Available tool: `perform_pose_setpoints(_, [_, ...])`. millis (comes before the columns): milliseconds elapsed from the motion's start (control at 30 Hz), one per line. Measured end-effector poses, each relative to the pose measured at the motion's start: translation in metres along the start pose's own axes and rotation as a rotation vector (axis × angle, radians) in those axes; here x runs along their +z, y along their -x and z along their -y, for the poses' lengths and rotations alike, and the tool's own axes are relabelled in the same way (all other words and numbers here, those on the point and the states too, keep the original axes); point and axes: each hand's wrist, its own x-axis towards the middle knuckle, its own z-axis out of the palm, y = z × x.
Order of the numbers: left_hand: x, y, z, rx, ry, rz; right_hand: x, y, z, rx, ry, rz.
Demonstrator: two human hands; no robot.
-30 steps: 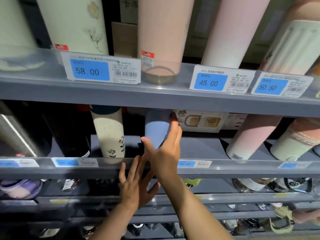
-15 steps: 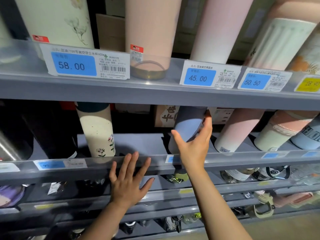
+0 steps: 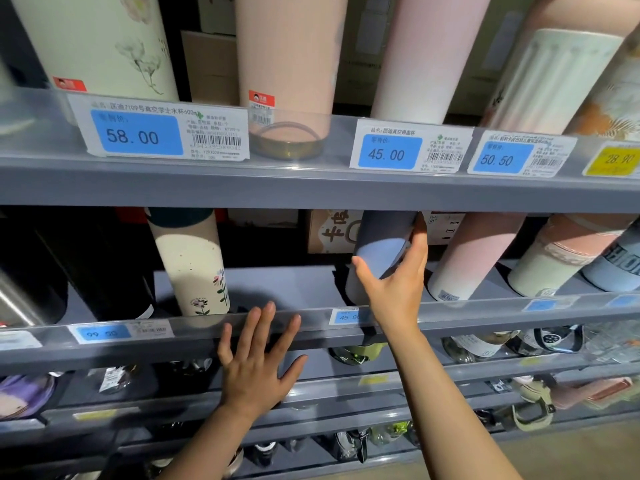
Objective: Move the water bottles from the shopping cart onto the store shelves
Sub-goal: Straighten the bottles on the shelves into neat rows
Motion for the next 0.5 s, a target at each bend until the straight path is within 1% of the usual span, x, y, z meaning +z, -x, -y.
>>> perform_pose_setpoints(200, [0.0,0.0,0.0,0.0,0.006,0.004,0.002,0.004,-0.001,0.009,0.033,-0.018])
perform_pose_setpoints(333, [0.0,0.0,0.001,-0.004,0.002,0.004,0.002,0.007,-0.005,0.007,0.009,-0.024])
perform_pose_setpoints(400, [0.0,0.0,0.0,-0.006,0.003,-0.002,-0.002,0.011,-0.009,-0.023,0.015,-0.011])
perform_pose_setpoints(500, [-0.001,0.0,-0.001,-0.016,0.01,-0.005,-0.013,0.016,-0.012,-0.128,0.019,-0.01])
